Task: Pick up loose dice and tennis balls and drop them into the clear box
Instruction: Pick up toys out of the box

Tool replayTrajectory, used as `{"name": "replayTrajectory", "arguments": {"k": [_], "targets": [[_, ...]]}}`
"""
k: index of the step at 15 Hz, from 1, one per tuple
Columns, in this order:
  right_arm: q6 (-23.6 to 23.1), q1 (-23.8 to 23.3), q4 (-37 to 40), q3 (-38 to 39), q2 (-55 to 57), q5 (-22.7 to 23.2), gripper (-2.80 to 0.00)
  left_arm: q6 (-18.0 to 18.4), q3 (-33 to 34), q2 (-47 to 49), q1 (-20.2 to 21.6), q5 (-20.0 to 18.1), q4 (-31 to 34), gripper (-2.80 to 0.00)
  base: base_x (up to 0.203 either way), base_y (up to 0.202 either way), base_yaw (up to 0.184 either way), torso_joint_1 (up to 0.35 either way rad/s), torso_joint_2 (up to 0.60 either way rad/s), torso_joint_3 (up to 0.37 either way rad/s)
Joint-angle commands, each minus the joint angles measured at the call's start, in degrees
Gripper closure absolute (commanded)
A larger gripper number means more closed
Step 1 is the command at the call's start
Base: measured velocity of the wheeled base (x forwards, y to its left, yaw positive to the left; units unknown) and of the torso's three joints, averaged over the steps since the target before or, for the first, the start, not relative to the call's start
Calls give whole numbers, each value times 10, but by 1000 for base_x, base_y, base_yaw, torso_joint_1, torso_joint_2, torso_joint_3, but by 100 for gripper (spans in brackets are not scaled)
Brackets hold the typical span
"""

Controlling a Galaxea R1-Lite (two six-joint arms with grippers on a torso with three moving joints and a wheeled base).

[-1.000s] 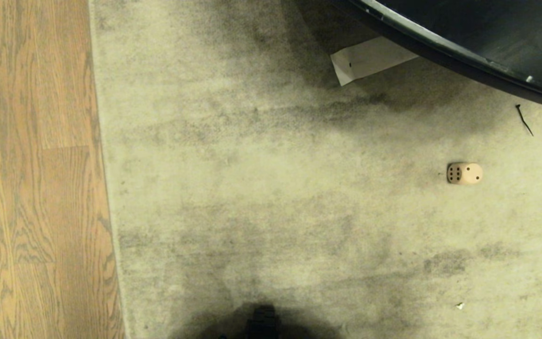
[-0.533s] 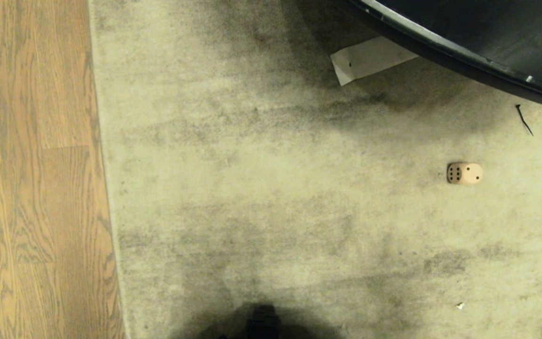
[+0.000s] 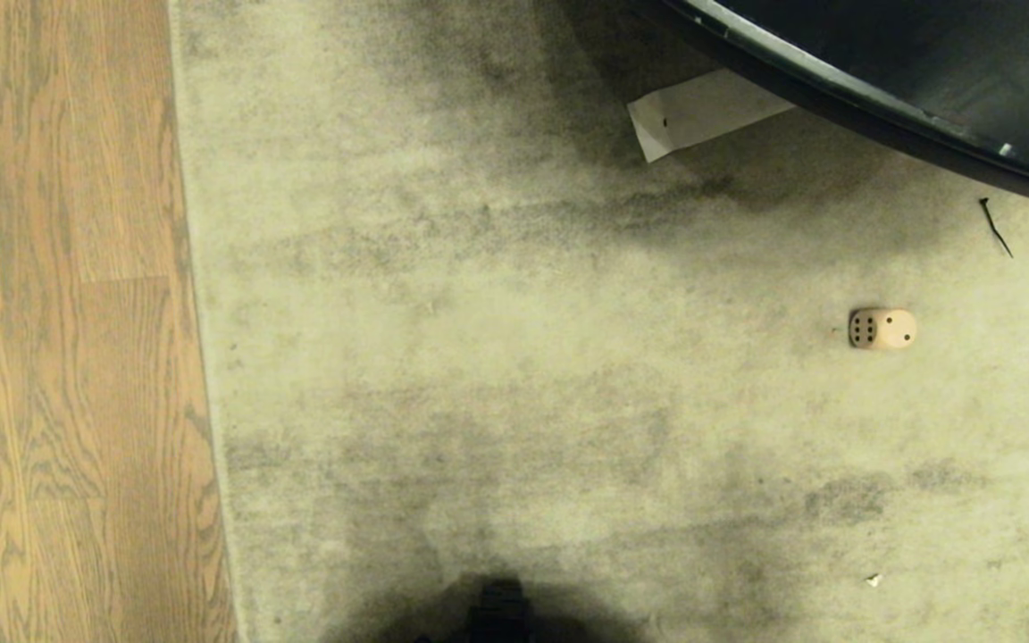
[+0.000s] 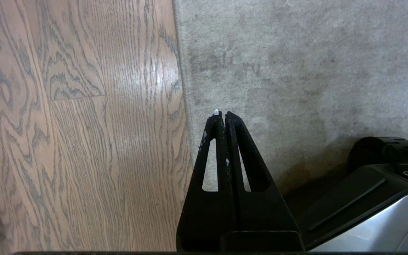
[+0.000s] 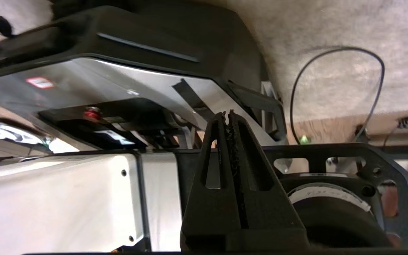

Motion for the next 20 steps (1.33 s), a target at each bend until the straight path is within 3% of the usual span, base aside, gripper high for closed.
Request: {"name": "replayTrajectory", "arguments": {"k": [1, 3, 8, 11, 17, 20], "targets": [[-1, 0, -2, 9, 51, 0, 0, 0, 2, 0, 0, 0, 0, 0, 0, 0, 0, 0, 0, 0], [-1, 0, -30, 20, 95, -1, 0, 0, 2, 0, 0, 0, 0, 0, 0, 0, 0, 0, 0, 0], [-2, -1, -189, 71, 184, -19, 0, 0, 2, 0, 0, 0, 0, 0, 0, 0, 0, 0, 0, 0], [-6, 0, -210, 69, 237, -38, 0, 0, 2, 0, 0, 0, 0, 0, 0, 0, 0, 0, 0, 0], [-8, 0, -303, 59, 380, -101, 0, 0, 2, 0, 0, 0, 0, 0, 0, 0, 0, 0, 0, 0], [-9, -1, -387, 48, 443, -133, 0, 0, 2, 0, 0, 0, 0, 0, 0, 0, 0, 0, 0, 0]]}}
